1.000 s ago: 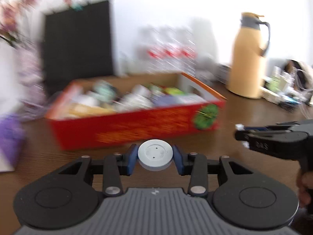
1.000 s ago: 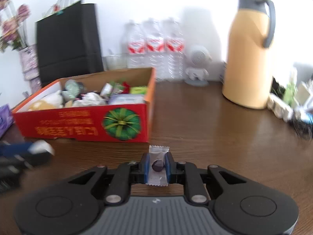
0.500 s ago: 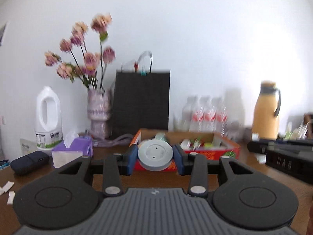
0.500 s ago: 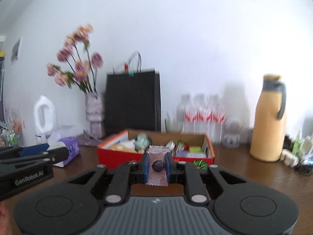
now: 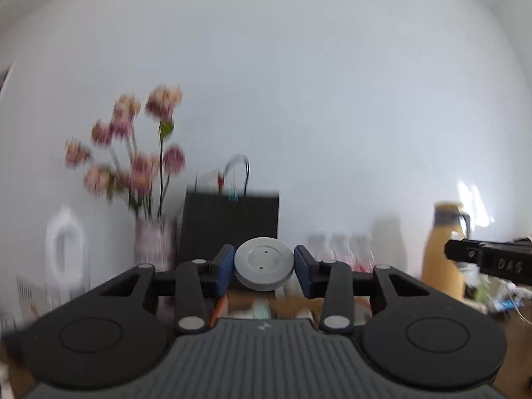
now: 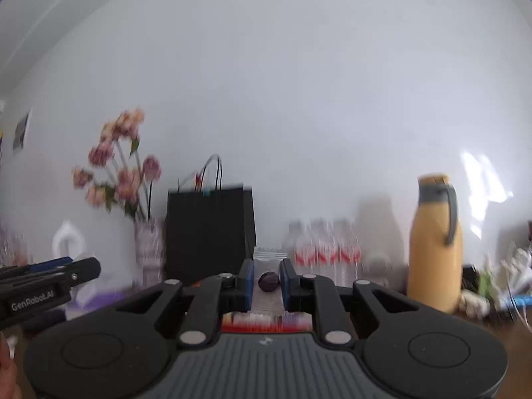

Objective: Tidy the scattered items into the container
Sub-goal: 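Lower the white lid and candy into the box and open both tools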

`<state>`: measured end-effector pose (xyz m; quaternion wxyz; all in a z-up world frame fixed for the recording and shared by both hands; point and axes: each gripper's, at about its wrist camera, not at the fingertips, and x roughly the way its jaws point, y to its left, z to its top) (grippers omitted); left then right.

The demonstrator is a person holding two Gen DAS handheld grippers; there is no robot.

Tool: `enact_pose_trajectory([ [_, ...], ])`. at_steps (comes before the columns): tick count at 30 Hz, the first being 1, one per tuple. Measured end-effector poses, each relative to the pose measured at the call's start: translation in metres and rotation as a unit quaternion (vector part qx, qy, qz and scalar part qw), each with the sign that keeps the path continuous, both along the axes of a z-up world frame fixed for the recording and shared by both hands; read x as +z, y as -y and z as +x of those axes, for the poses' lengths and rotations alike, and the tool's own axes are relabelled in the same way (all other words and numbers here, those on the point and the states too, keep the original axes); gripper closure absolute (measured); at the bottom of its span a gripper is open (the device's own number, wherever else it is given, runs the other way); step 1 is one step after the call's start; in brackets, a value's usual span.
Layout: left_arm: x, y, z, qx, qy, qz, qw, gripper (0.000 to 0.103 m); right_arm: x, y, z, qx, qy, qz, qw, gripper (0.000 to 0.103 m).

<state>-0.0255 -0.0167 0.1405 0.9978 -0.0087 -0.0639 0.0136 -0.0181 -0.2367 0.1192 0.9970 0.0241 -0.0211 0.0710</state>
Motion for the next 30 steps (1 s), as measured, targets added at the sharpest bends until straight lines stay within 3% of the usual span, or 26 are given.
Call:
enact_pose_trajectory([
  [3,0.046,-0.006,0.025,0.006,0.032,0.003,0.9995,0.063,0.058,0.011,0.031,-0.007,0.041,-0.003,0.999,0.088],
  [5,0.063,-0.010,0.041,0.005,0.024,-0.004,0.9997,0.063,0.085,0.018,0.045,-0.008,0.050,-0.004,0.999,0.088],
  [8,0.082,-0.013,0.081,-0.013,-0.026,-0.023,0.9993,0.063,0.110,0.020,0.072,-0.006,0.038,-0.047,0.998,0.087],
  [11,0.104,-0.012,0.139,-0.046,-0.117,-0.028,0.9917,0.063,0.133,0.017,0.113,0.012,-0.012,-0.095,0.995,0.087],
  [13,0.111,-0.008,0.187,-0.074,-0.202,-0.035,0.9759,0.063,0.150,0.021,0.157,0.044,-0.102,-0.088,0.990,0.087],
  [15,0.104,-0.001,0.230,-0.101,-0.274,-0.033,0.9558,0.063,0.155,0.025,0.208,0.093,-0.213,-0.070,0.970,0.088],
  [17,0.082,0.009,0.268,-0.106,-0.322,-0.010,0.9408,0.063,0.142,0.023,0.260,0.137,-0.323,-0.059,0.934,0.088],
  [20,0.028,0.013,0.326,-0.109,-0.424,-0.023,0.8989,0.063,0.092,0.015,0.320,0.153,-0.446,-0.056,0.880,0.088],
  [21,0.007,0.013,0.342,-0.108,-0.452,-0.024,0.8850,0.063,0.071,0.011,0.334,0.152,-0.474,-0.055,0.866,0.088],
  [23,-0.034,0.016,0.367,-0.097,-0.491,-0.019,0.8657,0.063,0.031,0.004,0.357,0.147,-0.514,-0.053,0.843,0.088],
  [26,-0.080,0.013,0.394,-0.086,-0.538,-0.032,0.8379,0.063,-0.021,-0.009,0.387,0.127,-0.549,-0.069,0.823,0.088],
  [28,-0.096,0.009,0.402,-0.092,-0.558,-0.046,0.8238,0.063,-0.049,-0.016,0.403,0.123,-0.576,-0.076,0.805,0.088],
  [30,-0.104,0.009,0.406,-0.101,-0.566,-0.047,0.8170,0.063,-0.070,-0.021,0.410,0.121,-0.594,-0.088,0.790,0.088],
])
